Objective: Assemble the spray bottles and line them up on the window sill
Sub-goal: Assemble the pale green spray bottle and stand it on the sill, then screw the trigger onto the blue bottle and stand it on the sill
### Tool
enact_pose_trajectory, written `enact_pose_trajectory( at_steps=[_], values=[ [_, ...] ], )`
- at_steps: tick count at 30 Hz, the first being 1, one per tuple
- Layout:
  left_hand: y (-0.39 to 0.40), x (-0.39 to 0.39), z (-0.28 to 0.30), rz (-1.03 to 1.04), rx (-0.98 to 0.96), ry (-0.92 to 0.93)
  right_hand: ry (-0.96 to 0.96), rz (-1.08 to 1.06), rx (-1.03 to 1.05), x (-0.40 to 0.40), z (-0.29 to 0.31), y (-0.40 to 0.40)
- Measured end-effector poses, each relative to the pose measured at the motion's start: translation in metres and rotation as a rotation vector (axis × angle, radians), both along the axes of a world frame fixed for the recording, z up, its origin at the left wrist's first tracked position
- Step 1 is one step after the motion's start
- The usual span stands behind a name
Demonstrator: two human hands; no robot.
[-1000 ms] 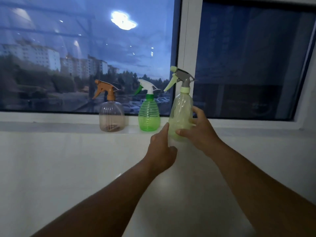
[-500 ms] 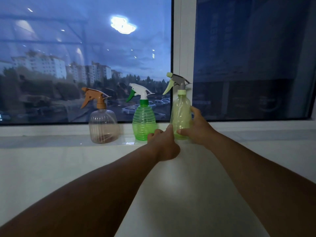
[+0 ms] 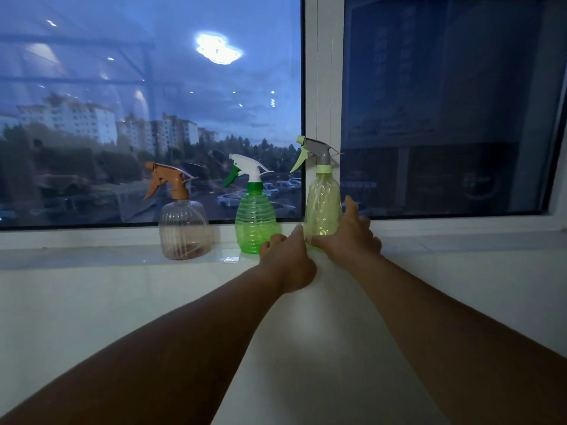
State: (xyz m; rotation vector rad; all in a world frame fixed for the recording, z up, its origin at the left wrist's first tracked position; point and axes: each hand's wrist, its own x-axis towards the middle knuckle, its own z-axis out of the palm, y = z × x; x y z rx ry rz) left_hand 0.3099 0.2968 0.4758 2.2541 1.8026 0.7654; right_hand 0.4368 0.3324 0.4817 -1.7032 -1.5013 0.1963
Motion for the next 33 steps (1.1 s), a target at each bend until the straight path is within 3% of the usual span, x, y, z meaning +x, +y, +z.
enact_pose_trajectory(
  at_steps=[7, 16, 25, 33],
  values=[
    [-0.029, -0.011, -0.039, -0.075, 0.314, -0.133, -0.01, 0.006, 0.339, -0.003, -0.029, -0.042],
    [-0.05, -0.014, -0.071, -0.09, 0.413, -0.155, -0.034, 0.064, 0.329, -0.019, -0.069, -0.083],
    [-0.122, -0.055, -0.174, -0.089, 0.07, -0.239, 0.009, 0.129, 0.014, -0.001, -0.183, -0.147],
    [-0.196, -0.102, -0.305, -0.024, -0.268, -0.154, 0.009, 0.173, -0.383, 0.019, -0.304, -0.203]
  ],
)
